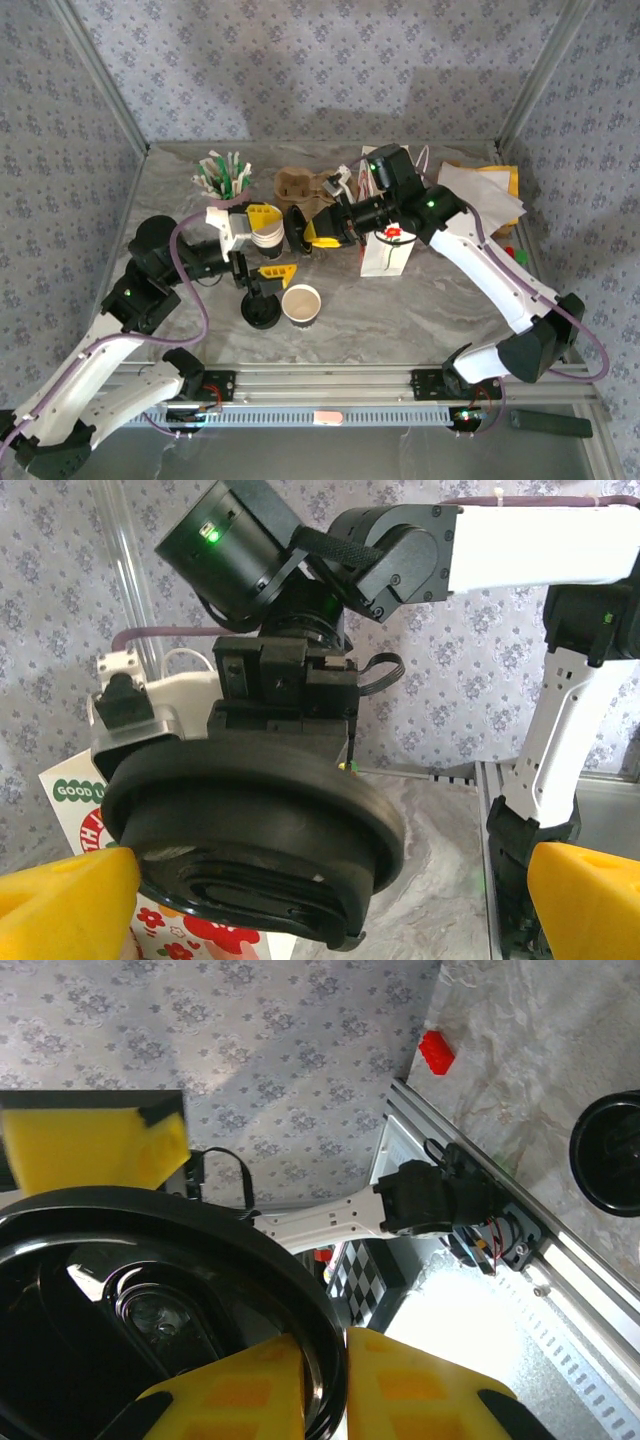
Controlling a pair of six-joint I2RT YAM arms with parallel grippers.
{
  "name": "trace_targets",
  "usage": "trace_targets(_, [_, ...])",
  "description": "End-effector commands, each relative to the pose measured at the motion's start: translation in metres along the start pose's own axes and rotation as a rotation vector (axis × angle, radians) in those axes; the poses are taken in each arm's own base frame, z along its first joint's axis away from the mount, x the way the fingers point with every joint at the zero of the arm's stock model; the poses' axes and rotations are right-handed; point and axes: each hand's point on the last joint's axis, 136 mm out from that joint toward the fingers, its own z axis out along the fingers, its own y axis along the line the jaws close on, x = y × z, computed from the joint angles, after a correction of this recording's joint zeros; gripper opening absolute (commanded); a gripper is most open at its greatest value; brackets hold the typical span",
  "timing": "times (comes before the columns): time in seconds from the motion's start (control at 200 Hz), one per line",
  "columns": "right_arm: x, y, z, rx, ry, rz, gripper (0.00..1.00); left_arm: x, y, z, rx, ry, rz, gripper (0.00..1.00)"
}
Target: Pack the takeout coffee
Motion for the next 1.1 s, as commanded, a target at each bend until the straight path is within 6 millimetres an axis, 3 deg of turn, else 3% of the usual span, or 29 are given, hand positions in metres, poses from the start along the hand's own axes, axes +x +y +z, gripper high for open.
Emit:
trace_targets(0.0, [0.009,0.021,-0.006,-0.070,0.012,-0.041,0.17,-0.024,0.002,0.002,-0.007,-0.097,0.007,1.00])
trace_targets(0.39, [0.015,0.037,-0.006,-0.143,0.034,-0.054,0.17,-0.036,0.005,0.013,0.004,-0.150,-0.003,1.00])
trace_targets(0.76, [0.008,0.053,-0.008,-0.203,0.013,-0.063,0.16,-0.037,0.003,0.020,0.037,-0.160,0.015,1.00])
trace_targets(1.094, [0.010,0.053,-0.007,-0.214,0.022,-0.056,0.16,-0.043,0.000,0.020,0.055,-0.181,0.047,0.95])
